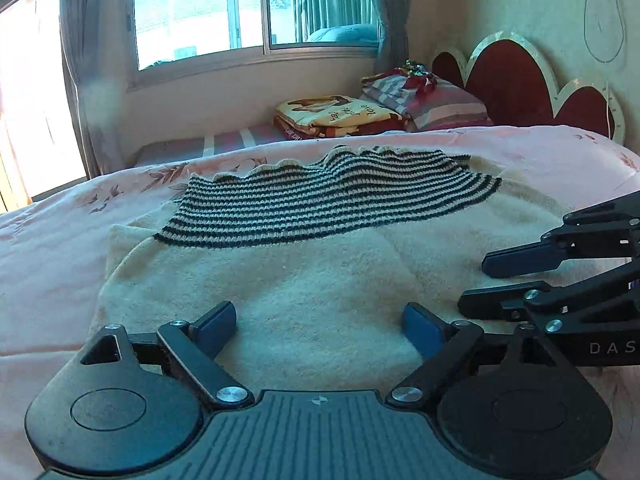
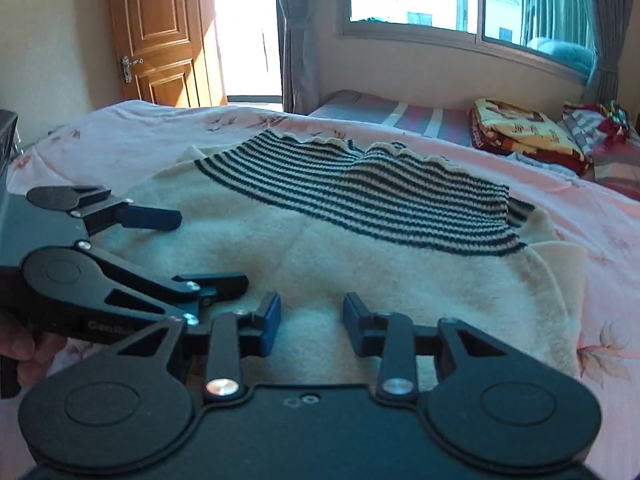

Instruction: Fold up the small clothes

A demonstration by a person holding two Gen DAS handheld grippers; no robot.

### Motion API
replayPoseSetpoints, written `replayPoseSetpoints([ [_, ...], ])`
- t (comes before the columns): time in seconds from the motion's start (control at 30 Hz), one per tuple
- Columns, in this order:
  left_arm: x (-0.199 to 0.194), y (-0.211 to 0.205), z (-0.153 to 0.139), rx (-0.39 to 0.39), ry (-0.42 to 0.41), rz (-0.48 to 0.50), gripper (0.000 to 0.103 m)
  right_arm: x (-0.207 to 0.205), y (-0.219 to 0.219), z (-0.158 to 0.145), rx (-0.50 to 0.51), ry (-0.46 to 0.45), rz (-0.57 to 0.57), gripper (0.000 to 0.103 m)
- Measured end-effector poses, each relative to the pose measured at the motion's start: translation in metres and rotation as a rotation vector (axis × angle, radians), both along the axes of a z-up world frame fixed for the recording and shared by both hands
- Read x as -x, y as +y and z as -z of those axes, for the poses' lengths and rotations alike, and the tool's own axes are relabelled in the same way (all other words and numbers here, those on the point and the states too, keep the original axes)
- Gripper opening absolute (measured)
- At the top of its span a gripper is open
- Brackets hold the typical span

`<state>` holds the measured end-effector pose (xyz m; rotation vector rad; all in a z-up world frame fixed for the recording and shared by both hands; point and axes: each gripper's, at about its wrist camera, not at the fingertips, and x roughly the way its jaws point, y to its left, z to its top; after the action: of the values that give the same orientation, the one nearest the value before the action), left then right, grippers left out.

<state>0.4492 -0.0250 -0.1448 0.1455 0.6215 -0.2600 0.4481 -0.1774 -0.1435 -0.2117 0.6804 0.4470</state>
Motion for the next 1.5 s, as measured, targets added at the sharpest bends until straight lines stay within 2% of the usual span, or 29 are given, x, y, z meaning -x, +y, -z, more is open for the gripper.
replayPoseSetpoints([
  [0.1,0.008,0.019,-0.004,-0.039,-0.003,-0.024,0.095,0.008,-0.024,-0.005,0.006,0.002,0.023,0.036],
  [0.2,0.016,0.057,0.000,0.044,0.027,-0.057,0.097,0.024,-0.065,-0.005,0.000,-0.010,0.107,0.038],
  [0.3,0.020,0.060,0.001,0.024,0.017,-0.049,0.097,0.036,-0.094,-0.001,-0.062,0.005,0.161,0.040],
  [0.4,0.020,0.050,-0.008,0.008,0.001,-0.092,0.097,0.034,-0.081,-0.004,-0.017,-0.006,0.180,0.040],
  [0.47,0.026,0.034,-0.019,0.020,-0.035,-0.073,0.097,0.036,-0.068,-0.017,-0.016,-0.034,0.185,0.039],
  [0.57,0.030,0.002,-0.025,0.057,-0.051,-0.022,0.097,0.038,-0.044,-0.024,-0.039,-0.063,0.127,0.042],
  [0.67,0.026,-0.026,-0.009,-0.025,0.012,-0.002,0.097,0.036,-0.023,-0.004,0.060,-0.024,0.101,0.041],
  [0.73,0.033,-0.020,0.004,-0.057,-0.010,0.022,0.097,0.041,-0.036,0.000,0.049,-0.036,0.108,0.041],
  [0.83,0.039,0.005,-0.001,-0.078,-0.006,-0.035,0.097,0.045,-0.064,-0.003,0.056,-0.032,0.200,0.040],
  [0.93,0.036,0.037,0.002,-0.022,0.043,-0.105,0.097,0.046,-0.080,-0.010,0.012,0.006,0.224,0.038],
  [1.03,0.034,0.030,-0.001,-0.057,0.056,-0.102,0.097,0.047,-0.078,-0.022,0.003,-0.058,0.243,0.036],
  [1.1,0.037,0.031,-0.009,0.011,0.044,-0.113,0.097,0.038,-0.082,-0.017,-0.002,-0.022,0.292,0.034],
  [1.17,0.035,0.032,-0.009,0.030,0.059,-0.135,0.097,0.028,-0.091,-0.006,-0.014,0.041,0.326,0.033],
  [1.2,0.032,0.033,-0.004,0.022,0.094,-0.149,0.097,0.028,-0.094,-0.005,-0.029,0.041,0.325,0.033],
  [1.23,0.031,0.034,-0.002,0.023,0.095,-0.148,0.097,0.029,-0.093,-0.006,-0.028,0.046,0.324,0.033],
  [1.3,0.034,0.032,-0.009,0.017,0.078,-0.149,0.097,0.031,-0.091,-0.014,-0.024,0.027,0.324,0.033],
  [1.4,0.037,0.035,-0.019,0.062,0.028,-0.138,0.097,0.036,-0.090,-0.024,-0.037,-0.033,0.323,0.035],
  [1.5,0.028,0.033,-0.016,0.018,0.060,-0.156,0.097,0.028,-0.088,-0.020,-0.018,-0.013,0.333,0.033],
])
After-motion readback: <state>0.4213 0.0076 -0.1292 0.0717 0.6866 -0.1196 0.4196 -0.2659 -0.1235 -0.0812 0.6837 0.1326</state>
